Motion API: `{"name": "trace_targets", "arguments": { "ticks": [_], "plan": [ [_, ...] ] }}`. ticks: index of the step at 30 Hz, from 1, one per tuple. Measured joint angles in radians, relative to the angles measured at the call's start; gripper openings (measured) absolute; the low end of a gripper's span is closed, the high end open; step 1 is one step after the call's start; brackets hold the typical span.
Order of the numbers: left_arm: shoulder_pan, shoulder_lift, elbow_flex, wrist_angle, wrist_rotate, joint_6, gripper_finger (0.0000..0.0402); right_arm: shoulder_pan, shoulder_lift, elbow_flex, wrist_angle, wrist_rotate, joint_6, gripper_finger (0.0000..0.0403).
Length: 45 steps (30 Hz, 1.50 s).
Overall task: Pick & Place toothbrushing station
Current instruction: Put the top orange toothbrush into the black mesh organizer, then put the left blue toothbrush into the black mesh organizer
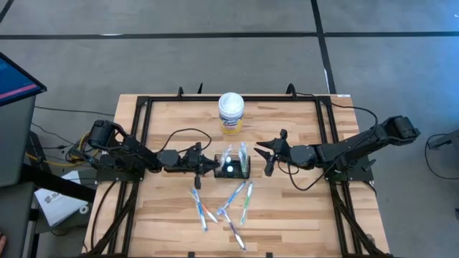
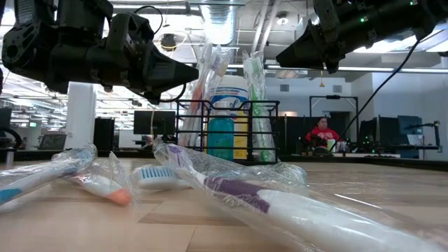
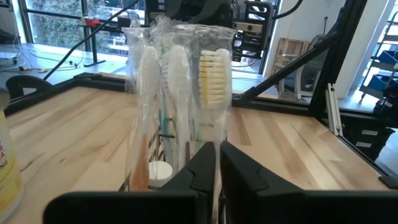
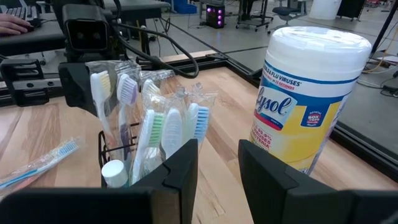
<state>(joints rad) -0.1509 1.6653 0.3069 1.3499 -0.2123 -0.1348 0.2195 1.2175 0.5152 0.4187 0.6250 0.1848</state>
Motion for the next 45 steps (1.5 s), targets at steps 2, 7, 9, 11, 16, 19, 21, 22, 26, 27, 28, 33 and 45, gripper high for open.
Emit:
{"name": "trace_targets", "arguments": {
  "ticks": [2,7,9,11,16,19,21,22,26,27,28,33,45],
  "plan": [
    [0.000,0.000,0.000,-0.001,0.000,-0.001,0.0035,0.000,0.000,0.000,0.000,0.000,0.000,0.0107],
    [-0.001,-0.017,-0.030,-0.008,0.000,-0.003,0.0078,0.000,0.000,0.000,0.000,0.000,0.000,0.0107],
    [0.000,-0.047,-0.061,-0.007,0.001,-0.004,0.0088,0.000,0.000,0.000,0.000,0.000,0.000,0.0107],
    [0.000,-0.090,-0.099,-0.008,0.000,-0.024,0.0092,0.000,0.000,0.000,0.000,0.000,0.000,0.0107],
    [-0.004,-0.233,-0.174,-0.014,0.002,-0.081,0.0087,0.000,0.000,0.000,0.001,0.000,0.000,0.0107],
    [-0.027,-0.311,-0.191,-0.112,0.006,-0.087,0.0081,0.000,0.000,0.000,0.005,0.000,0.000,0.0107],
    [-0.048,-0.356,-0.191,-0.224,0.009,-0.100,0.0077,0.000,0.000,0.000,0.007,0.000,0.000,0.0107],
    [-0.057,-0.375,-0.190,-0.276,0.009,-0.112,0.0075,0.000,0.000,0.000,0.007,0.000,0.000,0.0107],
    [-0.087,-0.437,-0.189,-0.478,0.009,-0.196,0.0066,0.000,0.000,0.000,0.008,0.000,0.000,0.0107],
    [-0.093,-0.448,-0.189,-0.512,0.009,-0.214,0.0065,0.000,0.000,0.000,0.008,0.000,0.000,0.0107],
    [-0.098,-0.457,-0.189,-0.542,0.009,-0.223,0.0064,0.000,0.000,0.000,0.008,0.000,0.000,0.0107],
    [-0.111,-0.491,-0.189,-0.635,0.013,-0.232,0.0061,0.000,0.000,0.000,0.008,0.000,0.001,0.0107],
    [-0.111,-0.516,-0.189,-0.833,0.163,-0.248,0.0087,0.000,0.000,0.000,0.008,0.000,0.015,0.0107]
  ]
}}
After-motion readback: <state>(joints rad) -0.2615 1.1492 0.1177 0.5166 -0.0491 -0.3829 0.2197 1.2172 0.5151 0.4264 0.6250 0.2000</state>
